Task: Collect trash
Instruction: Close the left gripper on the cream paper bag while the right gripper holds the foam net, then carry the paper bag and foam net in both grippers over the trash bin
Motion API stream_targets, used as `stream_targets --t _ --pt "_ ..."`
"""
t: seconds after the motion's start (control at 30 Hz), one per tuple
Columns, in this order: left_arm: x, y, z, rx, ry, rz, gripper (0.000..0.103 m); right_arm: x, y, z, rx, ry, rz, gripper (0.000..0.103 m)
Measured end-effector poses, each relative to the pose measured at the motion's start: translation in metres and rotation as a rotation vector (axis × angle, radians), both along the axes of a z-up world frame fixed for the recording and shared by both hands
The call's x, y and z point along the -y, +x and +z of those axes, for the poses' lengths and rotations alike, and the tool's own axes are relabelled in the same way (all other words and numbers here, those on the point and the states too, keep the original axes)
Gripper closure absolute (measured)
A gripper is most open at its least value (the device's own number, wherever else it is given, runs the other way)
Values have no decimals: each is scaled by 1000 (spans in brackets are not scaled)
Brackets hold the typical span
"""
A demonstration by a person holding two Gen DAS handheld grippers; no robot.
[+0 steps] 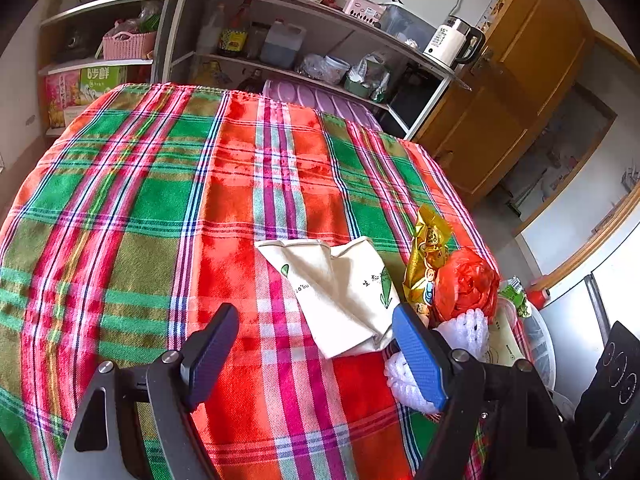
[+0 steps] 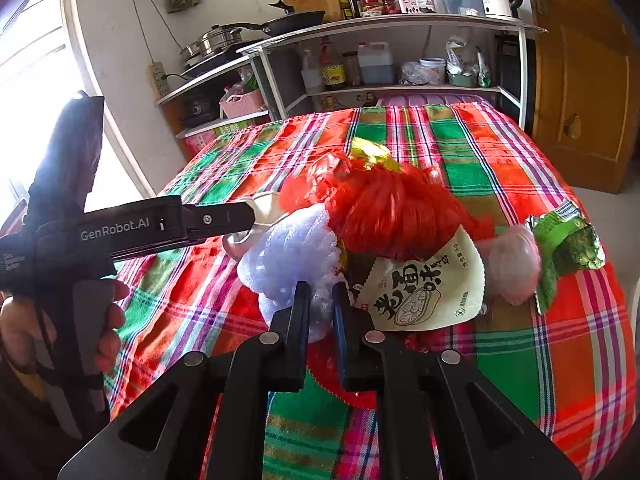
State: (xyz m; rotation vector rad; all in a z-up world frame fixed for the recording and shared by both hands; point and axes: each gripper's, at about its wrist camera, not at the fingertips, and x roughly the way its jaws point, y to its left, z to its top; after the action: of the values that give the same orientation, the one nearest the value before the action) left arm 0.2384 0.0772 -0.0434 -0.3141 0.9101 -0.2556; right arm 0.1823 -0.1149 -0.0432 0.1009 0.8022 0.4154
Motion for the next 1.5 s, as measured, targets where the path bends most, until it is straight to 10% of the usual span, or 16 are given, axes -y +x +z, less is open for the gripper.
stream_targets --t 0.7,1.03,1.5 --pt "8 29 -13 -54 -88 62 37 6 -1 1 -9 31 -4 92" --pt "13 27 -14 -39 -23 46 77 7 -1 1 -8 37 -6 92" --pt "11 9 -1 -1 -8 31 84 9 -6 6 16 38 7 92"
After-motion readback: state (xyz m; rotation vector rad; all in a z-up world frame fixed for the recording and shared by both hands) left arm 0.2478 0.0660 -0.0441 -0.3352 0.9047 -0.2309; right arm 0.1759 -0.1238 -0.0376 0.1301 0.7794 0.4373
